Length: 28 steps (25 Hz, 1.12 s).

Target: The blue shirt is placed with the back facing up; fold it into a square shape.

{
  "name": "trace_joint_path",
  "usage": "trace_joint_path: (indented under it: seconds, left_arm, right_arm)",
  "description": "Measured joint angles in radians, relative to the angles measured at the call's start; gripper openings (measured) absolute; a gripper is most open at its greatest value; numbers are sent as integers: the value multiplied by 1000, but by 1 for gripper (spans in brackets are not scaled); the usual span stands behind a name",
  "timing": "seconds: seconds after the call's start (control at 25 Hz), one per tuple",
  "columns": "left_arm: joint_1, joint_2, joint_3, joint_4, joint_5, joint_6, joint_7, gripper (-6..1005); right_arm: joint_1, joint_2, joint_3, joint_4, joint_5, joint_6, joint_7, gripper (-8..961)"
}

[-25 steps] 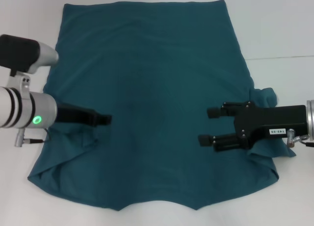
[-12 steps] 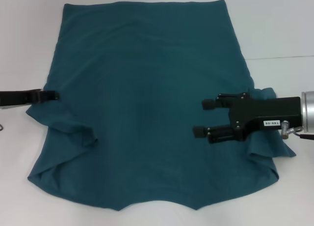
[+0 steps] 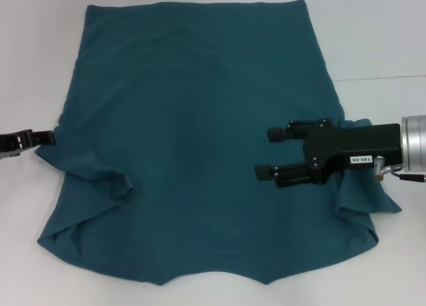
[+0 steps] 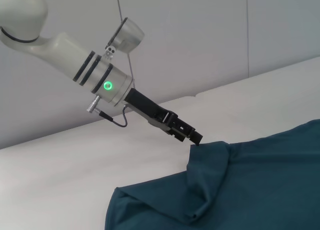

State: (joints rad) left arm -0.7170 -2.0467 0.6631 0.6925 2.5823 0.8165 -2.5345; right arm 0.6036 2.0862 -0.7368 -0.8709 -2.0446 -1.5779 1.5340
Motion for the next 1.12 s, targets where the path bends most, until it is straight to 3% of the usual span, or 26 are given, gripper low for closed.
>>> trace_joint_path:
  seconds: [0.88,1.12]
  left_arm:
    - [-57,8,4,-119,-10,5,12,848]
    - [-70,-8,4,-114,-14,5,38,846]
  right_arm:
    - [6,6,-24,0,0,1,-1,915]
    - [2,6,-24,1,0,4,-2,915]
